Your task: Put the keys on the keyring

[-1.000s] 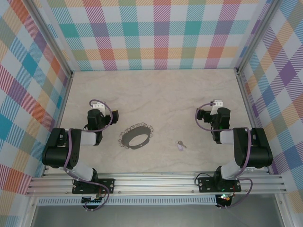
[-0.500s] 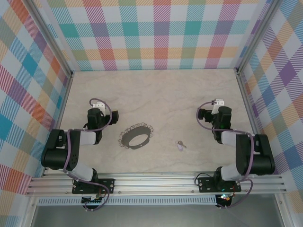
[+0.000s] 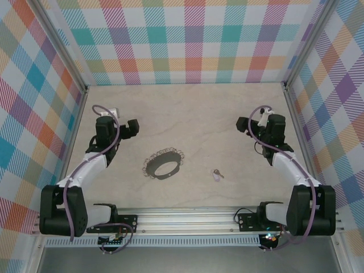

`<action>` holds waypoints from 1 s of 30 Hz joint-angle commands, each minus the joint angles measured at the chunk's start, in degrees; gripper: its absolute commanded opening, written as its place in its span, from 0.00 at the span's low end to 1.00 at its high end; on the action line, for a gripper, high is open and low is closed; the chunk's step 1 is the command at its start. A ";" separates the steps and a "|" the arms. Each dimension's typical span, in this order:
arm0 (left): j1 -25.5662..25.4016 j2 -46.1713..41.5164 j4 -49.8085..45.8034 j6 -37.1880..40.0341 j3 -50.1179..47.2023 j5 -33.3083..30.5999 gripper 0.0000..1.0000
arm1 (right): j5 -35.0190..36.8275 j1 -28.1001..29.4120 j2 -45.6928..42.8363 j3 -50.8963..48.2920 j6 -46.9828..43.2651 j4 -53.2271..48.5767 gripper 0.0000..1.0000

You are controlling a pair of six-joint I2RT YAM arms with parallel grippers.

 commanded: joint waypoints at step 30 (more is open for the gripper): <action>-8.45 -6.84 -25.94 -28.30 5.54 4.30 1.00 | -5.14 39.89 23.25 7.69 8.14 -6.30 0.50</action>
